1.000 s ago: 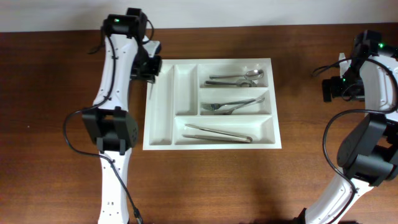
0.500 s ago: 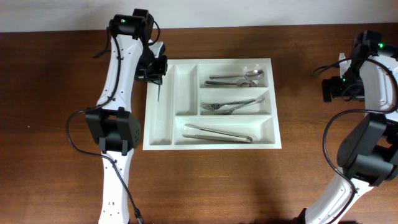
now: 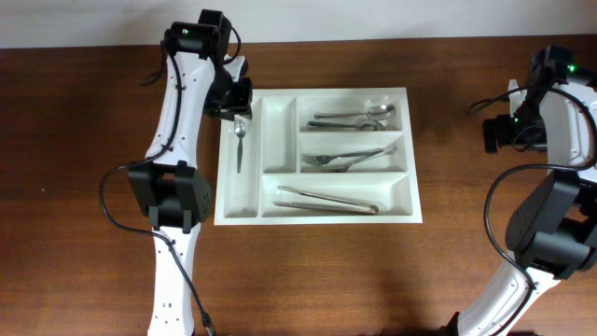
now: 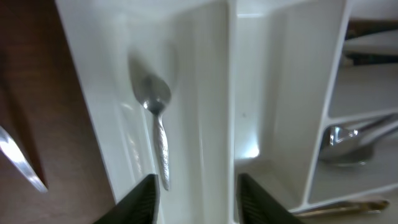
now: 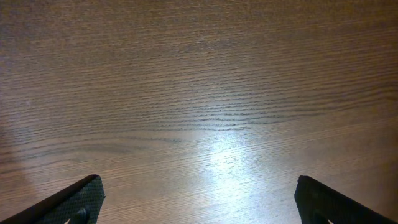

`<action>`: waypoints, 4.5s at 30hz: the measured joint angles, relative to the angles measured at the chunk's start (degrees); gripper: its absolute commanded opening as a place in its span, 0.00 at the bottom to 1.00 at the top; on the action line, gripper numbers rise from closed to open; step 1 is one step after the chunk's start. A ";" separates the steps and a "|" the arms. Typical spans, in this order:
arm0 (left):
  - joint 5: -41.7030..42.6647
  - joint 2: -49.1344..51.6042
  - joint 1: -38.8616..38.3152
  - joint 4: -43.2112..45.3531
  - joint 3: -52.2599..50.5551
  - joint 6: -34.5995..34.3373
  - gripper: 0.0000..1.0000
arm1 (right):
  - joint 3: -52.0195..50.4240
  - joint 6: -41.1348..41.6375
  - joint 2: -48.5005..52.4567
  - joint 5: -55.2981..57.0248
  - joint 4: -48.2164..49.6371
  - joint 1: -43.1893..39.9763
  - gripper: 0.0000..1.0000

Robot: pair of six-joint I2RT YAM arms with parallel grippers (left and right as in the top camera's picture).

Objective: Pack container
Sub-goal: 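Lower the spoon into the left compartment and open the left gripper, then move the left gripper over the second spoon on the table, then lower the left gripper and close it on the spoon handle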

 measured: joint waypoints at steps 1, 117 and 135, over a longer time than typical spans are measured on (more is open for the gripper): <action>-0.50 0.00 0.26 0.11 0.04 0.04 0.78 | 0.00 0.00 0.00 -0.02 0.00 0.00 0.99; -10.78 11.82 10.75 2.58 0.68 5.62 0.90 | 0.00 0.00 0.00 0.00 0.00 0.00 0.99; -9.62 11.85 10.86 2.58 0.68 5.33 0.18 | 0.00 0.00 0.00 0.00 0.00 0.00 0.99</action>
